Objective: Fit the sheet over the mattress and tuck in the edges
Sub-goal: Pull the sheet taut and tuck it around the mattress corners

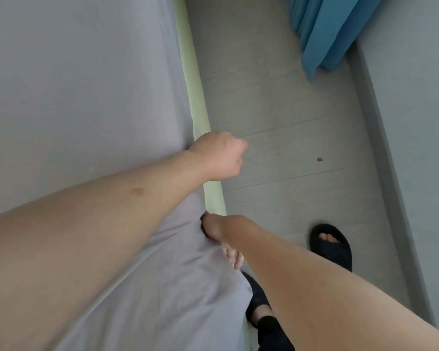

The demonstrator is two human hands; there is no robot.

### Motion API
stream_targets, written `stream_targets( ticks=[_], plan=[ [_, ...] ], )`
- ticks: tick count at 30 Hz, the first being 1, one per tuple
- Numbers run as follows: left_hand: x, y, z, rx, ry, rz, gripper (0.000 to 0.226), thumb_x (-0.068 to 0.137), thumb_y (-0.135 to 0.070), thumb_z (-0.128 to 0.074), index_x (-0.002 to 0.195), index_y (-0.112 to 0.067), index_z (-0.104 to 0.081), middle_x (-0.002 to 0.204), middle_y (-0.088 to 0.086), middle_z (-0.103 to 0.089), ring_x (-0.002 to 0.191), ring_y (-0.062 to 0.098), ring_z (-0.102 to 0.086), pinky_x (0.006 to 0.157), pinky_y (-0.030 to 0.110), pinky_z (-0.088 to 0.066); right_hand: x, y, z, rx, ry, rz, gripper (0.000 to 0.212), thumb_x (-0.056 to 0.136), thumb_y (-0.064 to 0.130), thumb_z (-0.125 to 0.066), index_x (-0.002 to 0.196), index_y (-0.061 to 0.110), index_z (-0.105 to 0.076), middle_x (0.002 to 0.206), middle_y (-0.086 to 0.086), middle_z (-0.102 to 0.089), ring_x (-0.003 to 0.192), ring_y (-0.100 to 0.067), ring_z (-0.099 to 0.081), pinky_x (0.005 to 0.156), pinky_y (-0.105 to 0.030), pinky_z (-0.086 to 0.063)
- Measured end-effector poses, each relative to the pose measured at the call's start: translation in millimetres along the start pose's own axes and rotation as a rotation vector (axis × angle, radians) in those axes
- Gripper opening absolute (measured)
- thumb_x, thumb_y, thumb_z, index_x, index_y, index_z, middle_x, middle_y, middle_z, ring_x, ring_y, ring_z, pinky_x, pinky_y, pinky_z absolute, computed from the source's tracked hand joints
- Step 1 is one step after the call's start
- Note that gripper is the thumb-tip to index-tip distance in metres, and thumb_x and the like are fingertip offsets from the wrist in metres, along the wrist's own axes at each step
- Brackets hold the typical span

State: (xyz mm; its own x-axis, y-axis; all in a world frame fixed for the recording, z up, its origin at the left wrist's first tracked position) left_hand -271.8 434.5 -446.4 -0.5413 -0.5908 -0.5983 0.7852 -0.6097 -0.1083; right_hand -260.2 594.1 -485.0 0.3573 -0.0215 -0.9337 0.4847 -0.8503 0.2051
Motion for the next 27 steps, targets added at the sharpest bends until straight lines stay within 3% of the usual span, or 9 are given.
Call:
stream_targets(
  ticks=[3,5,6,10,13,17,21,24,27],
  plan=[
    [-14.1,-14.7,0.8,-0.069,-0.056,-0.007,0.016,0.090,-0.019,-0.046,0.094,-0.014,-0.060,0.099,0.010,-0.065,0.090,0.036,-0.063,0.075,0.043,-0.054,13.7,-4.2,9.5,-0.465,-0.096,-0.047,0.066,0.094,0.071,-0.041,0.132,0.018,-0.053,0.121,-0.021,-0.067,0.108,-0.037,-0.061,0.096,-0.046,-0.046],
    [-29.8,-23.3,-3.6,-0.121,-0.081,0.001,0.014,0.091,-0.018,-0.046,0.094,-0.015,-0.060,0.101,0.007,-0.064,0.091,0.034,-0.062,0.075,0.042,-0.053,14.6,-15.8,13.8,-0.429,-0.123,-0.036,0.051,0.100,0.062,-0.026,0.108,0.017,-0.049,0.078,-0.014,-0.062,0.067,-0.026,-0.052,0.066,-0.035,-0.042],
    [-37.0,-27.8,-5.2,-0.132,-0.099,-0.003,0.013,0.091,-0.017,-0.046,0.093,-0.016,-0.059,0.102,0.006,-0.063,0.090,0.034,-0.061,0.074,0.040,-0.052,8.9,-16.0,18.2,-0.361,-0.200,0.035,0.037,0.105,0.050,-0.026,0.099,0.019,-0.047,0.075,-0.009,-0.054,0.063,-0.024,-0.045,0.061,-0.033,-0.037],
    [-75.1,-34.6,0.2,-0.244,-0.230,0.024,0.008,0.090,-0.015,-0.049,0.086,-0.019,-0.054,0.100,0.003,-0.061,0.079,0.033,-0.056,0.064,0.034,-0.037,-25.5,-21.8,20.9,-0.183,-0.396,0.233,0.034,0.105,0.043,-0.037,0.102,0.016,-0.058,0.105,-0.012,-0.063,0.089,-0.026,-0.053,0.083,-0.036,-0.048],
    [-111.3,-30.2,8.0,-0.334,-0.458,0.056,0.022,0.082,-0.017,-0.041,0.088,-0.011,-0.062,0.098,0.007,-0.063,0.076,0.036,-0.059,0.066,0.039,-0.047,-45.5,-22.1,5.5,-0.229,-0.458,0.314,0.042,0.103,0.042,-0.039,0.116,0.011,-0.064,0.117,-0.013,-0.067,0.099,-0.031,-0.061,0.084,-0.037,-0.048],
    [-171.1,-22.1,12.0,-0.325,-0.669,0.255,0.038,0.075,-0.021,-0.039,0.099,-0.010,-0.066,0.112,0.009,-0.061,0.091,0.035,-0.060,0.081,0.042,-0.051,-91.7,-3.6,-19.2,-0.288,-0.599,0.533,0.033,0.097,0.038,-0.044,0.116,0.013,-0.054,0.114,-0.008,-0.062,0.094,-0.029,-0.054,0.080,-0.039,-0.045],
    [-241.4,-21.0,-9.2,-0.347,-0.687,0.567,0.048,0.074,-0.025,-0.039,0.114,-0.013,-0.063,0.129,0.009,-0.055,0.108,0.036,-0.058,0.092,0.045,-0.049,-139.6,-3.4,-65.1,-0.499,-0.590,0.689,0.026,0.091,0.028,-0.050,0.114,0.014,-0.050,0.111,-0.006,-0.058,0.099,-0.031,-0.057,0.084,-0.043,-0.050],
    [-288.8,-28.7,-35.0,-0.391,-0.696,0.703,0.054,0.074,-0.028,-0.038,0.120,-0.012,-0.061,0.130,0.009,-0.055,0.112,0.035,-0.057,0.096,0.046,-0.049,-152.3,-14.2,-95.5,-0.727,-0.548,0.688,0.030,0.092,0.035,-0.056,0.111,0.013,-0.053,0.111,-0.007,-0.060,0.105,-0.033,-0.059,0.082,-0.040,-0.049],
    [-336.2,-47.5,-73.6,-0.372,-0.649,0.768,0.050,0.076,-0.028,-0.044,0.121,-0.013,-0.061,0.127,0.007,-0.056,0.110,0.034,-0.057,0.095,0.044,-0.048,-154.9,-32.6,-121.0,-0.971,-0.495,0.529,0.044,0.087,0.060,-0.060,0.086,0.016,-0.055,0.084,0.000,-0.062,0.086,-0.027,-0.064,0.068,-0.032,-0.046]
  ],
)
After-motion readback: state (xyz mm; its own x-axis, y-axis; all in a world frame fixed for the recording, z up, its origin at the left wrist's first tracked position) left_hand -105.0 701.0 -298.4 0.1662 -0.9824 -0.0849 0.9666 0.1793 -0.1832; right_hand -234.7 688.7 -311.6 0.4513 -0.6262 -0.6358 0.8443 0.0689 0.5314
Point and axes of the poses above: each hand's wrist, its own x-axis towards the middle knuckle, its own z-axis out of the back of the hand, y = z × x, the point moved 5 cm from there along x, towards the middle knuckle
